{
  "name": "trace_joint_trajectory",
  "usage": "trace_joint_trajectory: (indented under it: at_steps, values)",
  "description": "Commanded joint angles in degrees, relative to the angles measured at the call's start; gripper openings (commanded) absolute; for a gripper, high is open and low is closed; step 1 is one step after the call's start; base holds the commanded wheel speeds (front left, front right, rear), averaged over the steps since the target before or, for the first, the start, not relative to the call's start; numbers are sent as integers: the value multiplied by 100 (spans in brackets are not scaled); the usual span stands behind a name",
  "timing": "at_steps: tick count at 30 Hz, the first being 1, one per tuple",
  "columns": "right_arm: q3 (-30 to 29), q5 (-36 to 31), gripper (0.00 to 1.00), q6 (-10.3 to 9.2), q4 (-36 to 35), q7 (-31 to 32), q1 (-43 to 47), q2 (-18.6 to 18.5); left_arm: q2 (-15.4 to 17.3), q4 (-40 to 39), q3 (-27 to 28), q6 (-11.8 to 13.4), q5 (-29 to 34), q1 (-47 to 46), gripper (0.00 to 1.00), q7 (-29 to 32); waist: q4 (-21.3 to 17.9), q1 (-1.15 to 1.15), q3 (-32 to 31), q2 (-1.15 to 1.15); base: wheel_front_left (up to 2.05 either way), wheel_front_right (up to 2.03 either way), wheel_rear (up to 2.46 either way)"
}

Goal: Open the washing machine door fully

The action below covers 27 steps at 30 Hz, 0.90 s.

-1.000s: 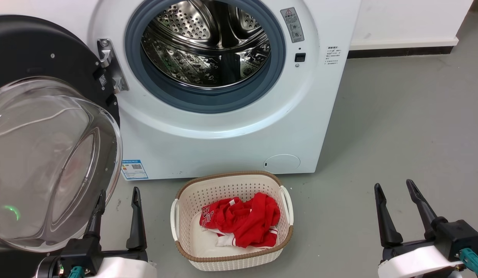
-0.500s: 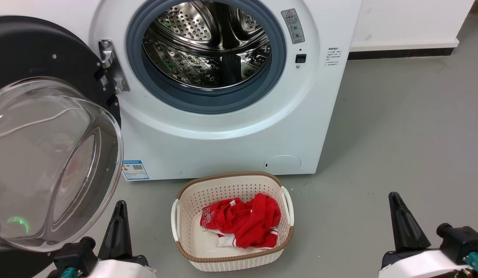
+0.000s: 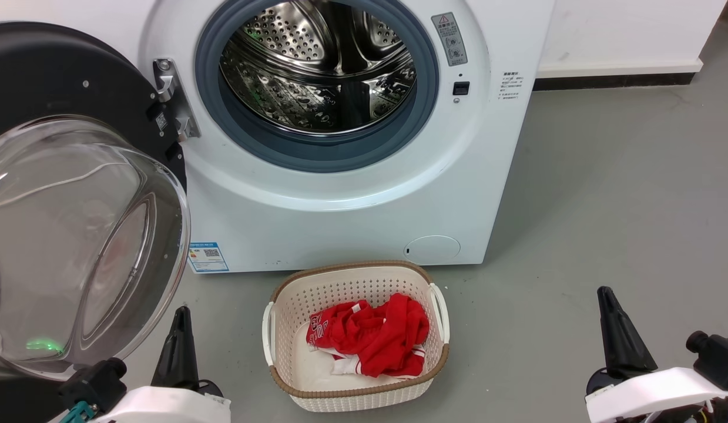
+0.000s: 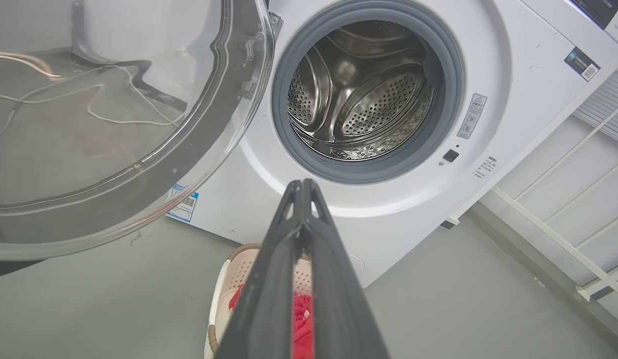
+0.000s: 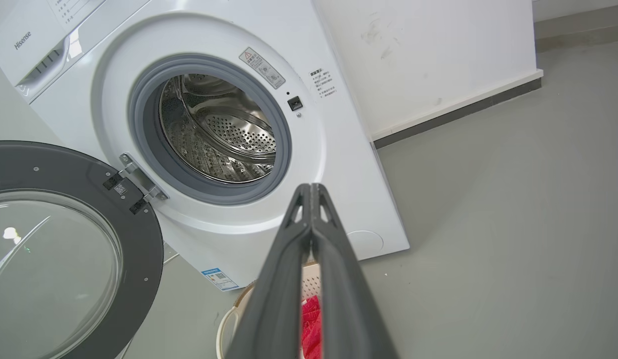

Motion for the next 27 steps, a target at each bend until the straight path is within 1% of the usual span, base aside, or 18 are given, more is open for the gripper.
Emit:
trace_joint_trajectory:
  at_steps: [1, 16, 17, 27]
  values:
    - [-2, 222, 0, -1, -41, 24, -169, -52, 13, -48, 31, -24, -194, -191, 0, 42, 2, 0, 1, 0, 0, 0, 0]
    - [-34, 1624, 0, -1, 159, 248, -336, -92, 13, 153, 94, -112, -1498, -355, 0, 366, 32, 0, 13, 0, 0, 0, 0]
    - [-43, 1879, 0, -1, 193, 291, -370, -97, 13, 190, 107, -126, -1733, -393, 0, 429, 37, 0, 15, 0, 0, 0, 0]
    - [-77, 2659, 0, -2, 312, 431, -457, -108, 12, 310, 148, -180, -2470, -489, 0, 613, 57, 0, 23, 0, 0, 0, 0]
